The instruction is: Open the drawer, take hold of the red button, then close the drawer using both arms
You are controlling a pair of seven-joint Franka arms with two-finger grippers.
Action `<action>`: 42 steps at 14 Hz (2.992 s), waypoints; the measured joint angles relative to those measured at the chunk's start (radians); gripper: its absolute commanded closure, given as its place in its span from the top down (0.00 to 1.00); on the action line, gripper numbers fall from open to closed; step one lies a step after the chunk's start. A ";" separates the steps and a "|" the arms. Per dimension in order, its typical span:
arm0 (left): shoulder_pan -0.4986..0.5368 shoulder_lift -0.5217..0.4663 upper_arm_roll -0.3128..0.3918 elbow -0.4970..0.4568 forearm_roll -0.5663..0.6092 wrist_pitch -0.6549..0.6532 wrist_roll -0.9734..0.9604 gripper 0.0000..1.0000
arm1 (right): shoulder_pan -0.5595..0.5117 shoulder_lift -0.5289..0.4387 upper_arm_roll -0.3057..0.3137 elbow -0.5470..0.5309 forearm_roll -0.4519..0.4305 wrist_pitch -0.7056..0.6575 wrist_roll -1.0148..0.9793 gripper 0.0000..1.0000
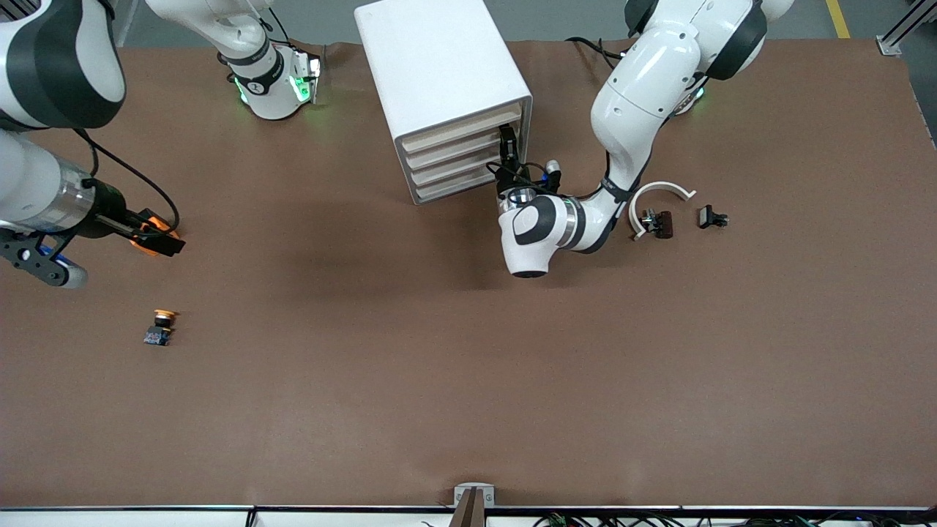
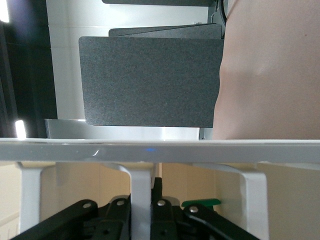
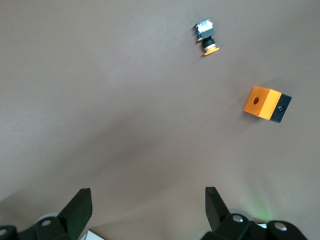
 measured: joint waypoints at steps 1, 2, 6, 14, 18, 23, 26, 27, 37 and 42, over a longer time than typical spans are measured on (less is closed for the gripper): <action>0.000 0.000 0.000 0.000 0.000 0.000 0.000 0.00 | 0.005 0.000 0.000 0.000 0.000 0.000 0.008 1.00; 0.000 0.000 0.000 0.000 0.000 0.000 0.000 0.00 | 0.007 0.000 0.000 0.000 0.000 0.000 0.021 1.00; 0.002 0.000 0.000 0.001 0.000 0.001 0.000 0.00 | 0.022 0.000 0.000 0.000 0.001 0.002 0.072 1.00; 0.126 0.000 0.011 0.046 0.021 -0.013 0.000 0.00 | 0.052 0.000 0.000 0.000 0.055 0.020 0.104 1.00; 0.156 0.000 0.012 0.065 0.023 -0.010 -0.001 0.00 | 0.056 0.001 0.000 0.000 0.119 0.047 0.121 1.00; 0.201 0.001 0.026 0.107 0.025 -0.006 -0.001 0.00 | 0.202 0.007 0.003 -0.003 0.141 0.113 0.354 1.00; 0.237 0.001 0.031 0.141 0.025 0.013 -0.001 0.01 | 0.335 0.035 0.005 -0.008 0.140 0.185 0.520 1.00; 0.248 0.001 0.031 0.153 0.025 0.024 -0.001 0.01 | 0.374 0.050 0.005 -0.009 0.140 0.215 0.572 1.00; 0.284 0.002 0.031 0.185 -0.020 0.098 0.027 0.21 | 0.674 0.214 0.004 -0.010 0.046 0.408 0.968 1.00; 0.303 0.003 0.032 0.207 -0.049 0.207 0.099 1.00 | 0.768 0.289 0.003 -0.009 0.016 0.465 1.045 1.00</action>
